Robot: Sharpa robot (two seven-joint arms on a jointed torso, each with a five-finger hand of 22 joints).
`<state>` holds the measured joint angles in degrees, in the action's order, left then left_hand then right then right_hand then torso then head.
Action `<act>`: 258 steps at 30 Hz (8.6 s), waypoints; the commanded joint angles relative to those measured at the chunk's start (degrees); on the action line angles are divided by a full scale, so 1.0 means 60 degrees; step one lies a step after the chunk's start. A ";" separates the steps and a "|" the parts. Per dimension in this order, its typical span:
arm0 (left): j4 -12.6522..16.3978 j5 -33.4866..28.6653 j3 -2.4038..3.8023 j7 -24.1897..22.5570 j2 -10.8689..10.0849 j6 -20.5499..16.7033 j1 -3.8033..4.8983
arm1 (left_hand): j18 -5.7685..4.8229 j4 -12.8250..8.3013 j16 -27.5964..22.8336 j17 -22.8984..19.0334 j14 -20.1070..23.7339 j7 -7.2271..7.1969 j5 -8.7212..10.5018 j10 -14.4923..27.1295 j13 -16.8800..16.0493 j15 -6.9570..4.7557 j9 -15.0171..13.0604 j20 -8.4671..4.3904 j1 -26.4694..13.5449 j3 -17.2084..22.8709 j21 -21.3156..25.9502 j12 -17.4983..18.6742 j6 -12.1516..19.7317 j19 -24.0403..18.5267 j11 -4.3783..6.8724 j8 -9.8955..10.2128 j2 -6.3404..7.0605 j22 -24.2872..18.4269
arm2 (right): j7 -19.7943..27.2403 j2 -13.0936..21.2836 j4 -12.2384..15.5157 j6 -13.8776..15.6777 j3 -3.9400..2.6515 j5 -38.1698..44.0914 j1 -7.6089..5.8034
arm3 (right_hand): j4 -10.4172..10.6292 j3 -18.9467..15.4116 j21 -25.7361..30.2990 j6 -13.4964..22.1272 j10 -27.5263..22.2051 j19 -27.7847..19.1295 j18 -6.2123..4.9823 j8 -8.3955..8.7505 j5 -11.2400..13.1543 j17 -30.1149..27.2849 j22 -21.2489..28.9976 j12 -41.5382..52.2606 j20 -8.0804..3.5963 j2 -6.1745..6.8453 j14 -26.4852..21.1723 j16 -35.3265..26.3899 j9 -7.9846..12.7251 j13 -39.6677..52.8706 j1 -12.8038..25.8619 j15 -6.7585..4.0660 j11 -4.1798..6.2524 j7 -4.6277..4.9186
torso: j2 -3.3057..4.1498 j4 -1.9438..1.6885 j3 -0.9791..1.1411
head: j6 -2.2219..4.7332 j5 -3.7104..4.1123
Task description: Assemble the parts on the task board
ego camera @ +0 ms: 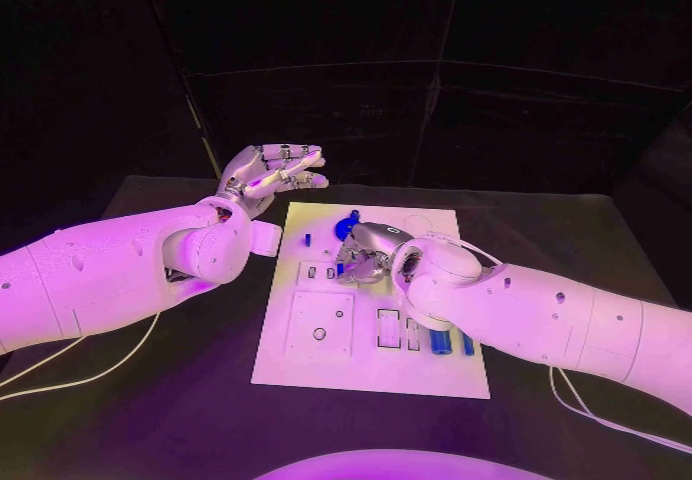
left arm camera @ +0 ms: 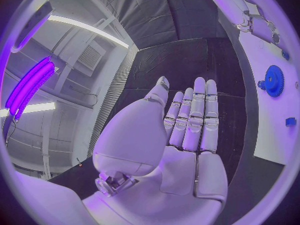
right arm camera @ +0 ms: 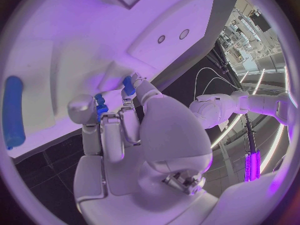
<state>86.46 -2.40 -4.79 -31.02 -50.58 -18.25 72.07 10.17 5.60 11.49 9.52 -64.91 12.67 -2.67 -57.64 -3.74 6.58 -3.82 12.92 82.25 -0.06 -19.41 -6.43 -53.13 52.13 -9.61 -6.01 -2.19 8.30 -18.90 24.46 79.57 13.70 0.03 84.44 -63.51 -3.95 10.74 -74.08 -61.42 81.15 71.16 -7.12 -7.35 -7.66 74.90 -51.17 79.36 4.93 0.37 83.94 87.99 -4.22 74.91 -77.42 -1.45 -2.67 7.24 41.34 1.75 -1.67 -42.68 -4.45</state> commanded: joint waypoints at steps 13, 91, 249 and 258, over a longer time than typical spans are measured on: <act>0.0009 -0.0007 0.0008 -0.0032 -0.0004 0.0117 0.0019 | 0.0050 -0.0036 -0.0030 0.0008 -0.0061 0.0007 -0.0023 -0.0040 0.0004 -0.0007 0.0004 -0.0009 0.0014 -0.0007 0.0053 0.0019 -0.0090 0.0090 -0.0010 0.0024 -0.0068 -0.0015 | -0.0445 -0.0014 -0.0063 -0.0331 0.0065 0.0048 0.0063 | 0.0043 -0.0065 0.0136 0.0362 -0.0257 -0.0126 -0.0018 0.0236 -0.0105 0.1458 0.0140 -0.0205 0.0010 0.0204 0.0781 -0.0075 0.0048 0.0066 0.0293 0.0056 -0.0076 0.0141 | -0.0002 -0.0007 -0.0002 | -0.0019 0.0013; -0.1767 0.9471 -0.0526 1.0434 0.2293 0.4121 0.0897 | -0.1056 0.1705 1.3086 1.3413 -0.4181 -0.1579 -0.0018 -0.3069 -0.9677 -0.1892 -0.2981 -0.1938 -0.2633 -0.2089 -0.9768 -0.9864 -0.1114 0.5410 0.1773 -0.2887 -0.0112 1.0083 | 0.3107 0.4171 0.1748 0.1652 -0.0198 -0.4436 -0.0995 | 0.0932 -0.1373 0.0706 0.2283 -0.1038 -0.0547 -0.0178 -0.0032 -0.0758 0.0913 0.1139 -0.0801 0.0315 0.0626 0.0639 -0.0371 0.0000 -0.0934 0.0026 0.0365 -0.0431 0.0518 | -0.0468 -0.0025 0.0229 | -0.0231 -0.0305; -0.1008 1.0401 -0.0601 1.0582 0.1902 0.3506 0.0317 | -0.1143 -0.1583 1.3086 1.3413 -0.4181 -0.1687 -0.2437 -0.3239 -0.9202 -0.1983 -0.5192 -0.1998 -0.3792 0.7576 -1.0116 -0.9370 -0.0398 0.5487 0.1912 -0.4081 0.1060 1.0827 | 0.2714 0.4007 0.1306 0.1111 -0.0193 -0.4416 -0.1012 | 0.1141 -0.1597 0.0748 0.2314 -0.0962 -0.0526 -0.0180 -0.0321 -0.1303 0.0905 0.1203 -0.0738 0.0273 0.0574 0.0648 -0.0394 0.0019 -0.0930 0.0043 0.0325 -0.0390 0.0478 | -0.0463 -0.0069 0.0219 | -0.0688 -0.0491; -0.0980 1.0427 -0.0600 1.0638 0.1889 0.3639 0.0317 | -0.1166 -0.1668 1.3086 1.3413 -0.4181 -0.1726 -0.3246 -0.3301 -0.9054 -0.2008 -0.5304 -0.2020 -0.3999 0.7582 -1.0184 -0.9279 -0.0454 0.5522 0.1948 -0.4164 0.1129 1.0951 | 0.2716 0.4001 0.1298 0.1103 -0.0193 -0.4416 -0.1011 | 0.1159 -0.1615 0.0754 0.2317 -0.0964 -0.0529 -0.0182 -0.0336 -0.1309 0.0897 0.1214 -0.0739 0.0272 0.0575 0.0647 -0.0398 0.0020 -0.0937 0.0053 0.0324 -0.0389 0.0476 | -0.0463 -0.0078 0.0224 | -0.0717 -0.0486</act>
<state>80.54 59.36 -8.36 31.94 -39.19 2.14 73.98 3.50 6.19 89.82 74.91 -84.09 2.26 -21.81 -77.33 -58.09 -5.05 -35.60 1.25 58.64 35.31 -80.35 -62.45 -55.42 84.08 1.84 -30.64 4.57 73.97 -2.86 48.52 87.33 20.63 -1.08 58.03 -69.47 3.04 1.34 -69.84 -47.39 75.14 68.29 -7.12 -9.17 -15.48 74.91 -43.93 74.71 6.74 3.97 84.15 85.99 -4.12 69.33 -77.28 0.61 -5.01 10.35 38.56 1.30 -0.34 -46.95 -7.38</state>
